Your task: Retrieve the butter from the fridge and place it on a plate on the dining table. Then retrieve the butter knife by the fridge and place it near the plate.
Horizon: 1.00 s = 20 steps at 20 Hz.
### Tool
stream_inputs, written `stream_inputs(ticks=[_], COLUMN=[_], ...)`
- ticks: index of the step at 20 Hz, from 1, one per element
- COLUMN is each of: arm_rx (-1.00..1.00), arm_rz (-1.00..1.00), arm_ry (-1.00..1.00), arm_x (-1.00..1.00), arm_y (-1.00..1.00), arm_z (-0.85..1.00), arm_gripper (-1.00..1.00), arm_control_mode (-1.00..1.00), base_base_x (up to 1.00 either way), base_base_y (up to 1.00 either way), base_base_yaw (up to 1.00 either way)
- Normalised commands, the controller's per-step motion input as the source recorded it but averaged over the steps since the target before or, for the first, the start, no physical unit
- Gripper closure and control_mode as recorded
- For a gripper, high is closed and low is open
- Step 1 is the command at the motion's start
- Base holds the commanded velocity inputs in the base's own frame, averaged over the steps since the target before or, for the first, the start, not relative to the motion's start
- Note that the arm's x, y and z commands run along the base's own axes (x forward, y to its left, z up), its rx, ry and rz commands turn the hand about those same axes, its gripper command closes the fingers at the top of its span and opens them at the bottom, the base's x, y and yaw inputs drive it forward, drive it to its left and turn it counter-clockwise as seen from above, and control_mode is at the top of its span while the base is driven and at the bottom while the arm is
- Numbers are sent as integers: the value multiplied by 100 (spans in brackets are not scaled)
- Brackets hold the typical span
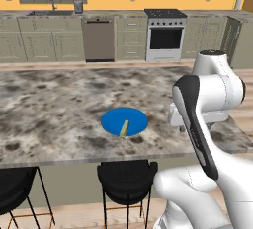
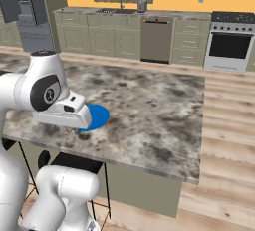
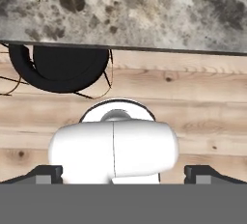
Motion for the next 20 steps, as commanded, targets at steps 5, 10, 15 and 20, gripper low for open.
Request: stream_inputs(ticks=[5, 10, 15, 20], arm_rx=[0, 0, 0, 0], arm_rz=[0, 0, 0, 0], arm_ry=[0, 0, 0, 0], arm_x=[0, 0, 0, 0], arm_y=[0, 0, 0, 0], arm_z=[0, 0, 0, 0], arm_gripper=[-100, -100, -100, -100], arm_control_mode=[100, 100, 100, 100], base_base_x=[-20, -55, -52, -12], base_base_y=[-41, -86, -100, -100], base_base_yaw=[-8, -7, -11, -17])
